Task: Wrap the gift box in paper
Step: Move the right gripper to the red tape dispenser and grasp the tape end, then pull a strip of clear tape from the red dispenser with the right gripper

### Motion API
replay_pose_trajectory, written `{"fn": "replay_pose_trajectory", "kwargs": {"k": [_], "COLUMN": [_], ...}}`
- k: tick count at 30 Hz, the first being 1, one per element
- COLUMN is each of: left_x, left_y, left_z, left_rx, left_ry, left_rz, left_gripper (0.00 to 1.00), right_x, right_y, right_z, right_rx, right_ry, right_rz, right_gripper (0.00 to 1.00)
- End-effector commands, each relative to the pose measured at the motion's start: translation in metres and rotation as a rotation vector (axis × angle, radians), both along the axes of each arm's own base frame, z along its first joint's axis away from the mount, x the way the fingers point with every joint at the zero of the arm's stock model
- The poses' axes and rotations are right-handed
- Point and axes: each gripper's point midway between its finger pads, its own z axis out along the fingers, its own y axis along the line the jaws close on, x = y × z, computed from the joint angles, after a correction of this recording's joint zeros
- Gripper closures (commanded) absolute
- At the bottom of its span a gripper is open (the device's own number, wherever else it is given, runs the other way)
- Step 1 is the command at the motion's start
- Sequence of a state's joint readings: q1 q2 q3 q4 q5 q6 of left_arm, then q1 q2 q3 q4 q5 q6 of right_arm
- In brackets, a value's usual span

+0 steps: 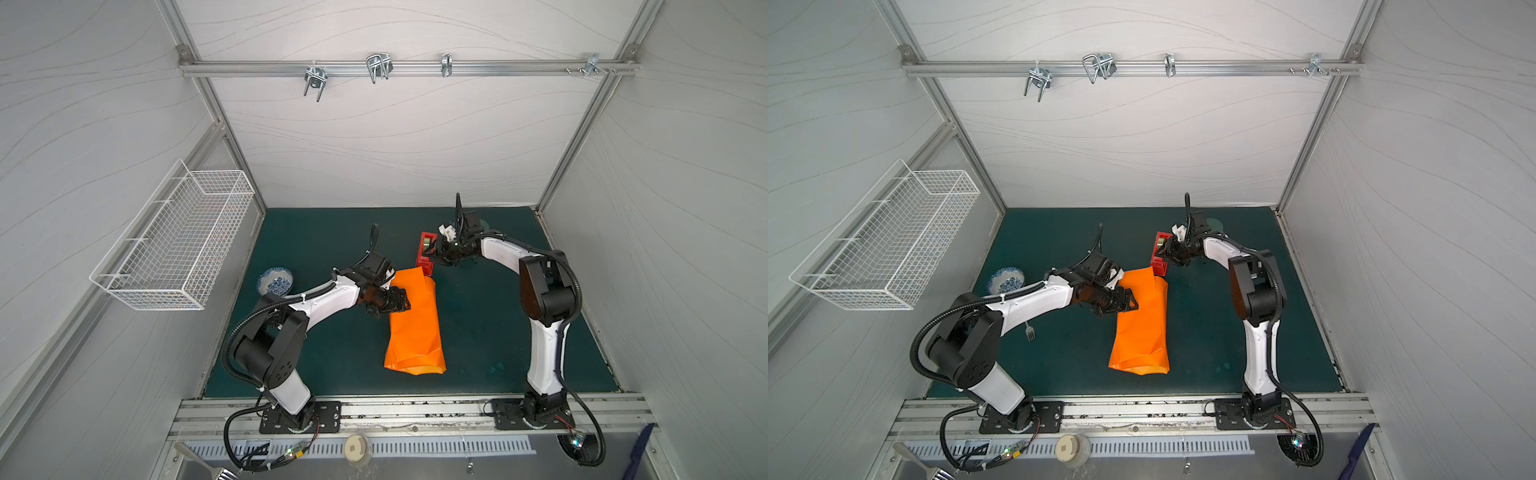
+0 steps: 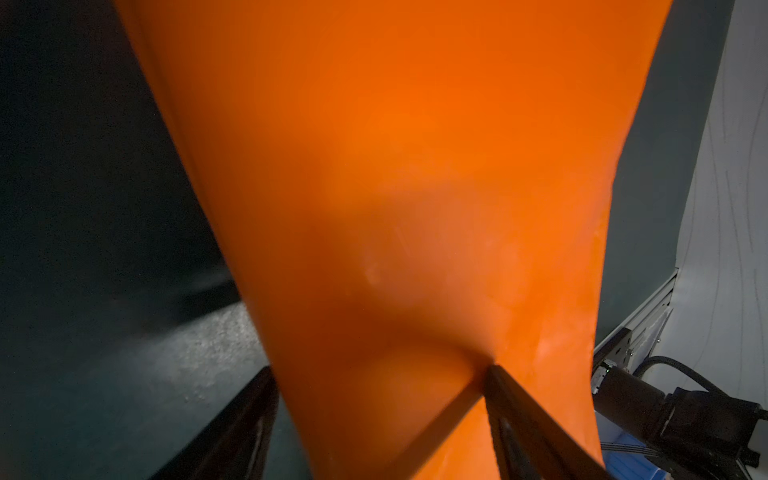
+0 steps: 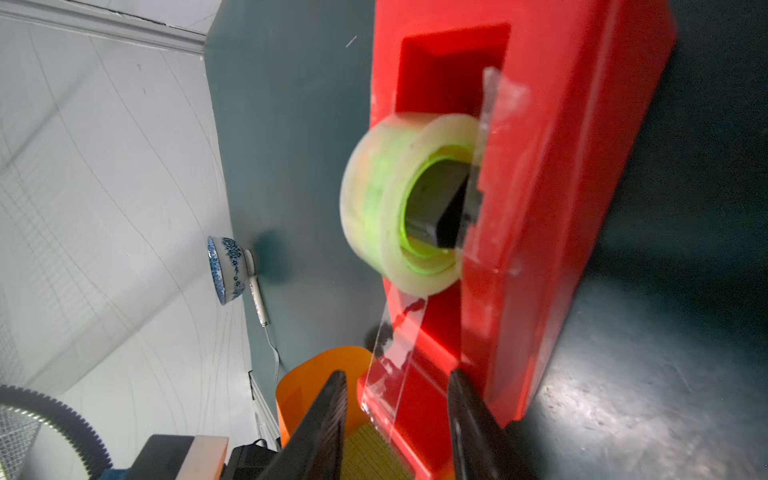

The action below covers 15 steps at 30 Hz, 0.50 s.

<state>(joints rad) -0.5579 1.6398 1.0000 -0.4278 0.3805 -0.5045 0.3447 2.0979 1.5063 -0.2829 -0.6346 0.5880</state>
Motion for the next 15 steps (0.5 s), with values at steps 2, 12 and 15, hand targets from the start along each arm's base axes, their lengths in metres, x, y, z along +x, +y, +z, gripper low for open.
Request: {"fn": "replay_pose_trajectory", "kwargs": {"k": [2, 12, 15], "left_x": [-0.019, -0.02, -0.02], "left_y": [0.026, 0.028, 0.028], "left_z": [-0.042, -0.043, -0.043], "left_rx": [0.167, 0.171, 0.171], "left_ry": [0.094, 0.096, 0.096], "left_rz": [0.002, 0.006, 0.005], "left_gripper": [0.21, 0.22, 0.22], "right_x": [0.0, 0.003, 0.003], "right_y": [0.012, 0.02, 0.022], "right_z": [-0.007, -0.009, -0.009], "right_rx": [0.051, 0.095, 0.107], "right_ry": [0.037, 0.069, 0.076], "right_rz": [0.015, 0.0, -0.005], "right_gripper": [0.62, 0.72, 0.76]}}
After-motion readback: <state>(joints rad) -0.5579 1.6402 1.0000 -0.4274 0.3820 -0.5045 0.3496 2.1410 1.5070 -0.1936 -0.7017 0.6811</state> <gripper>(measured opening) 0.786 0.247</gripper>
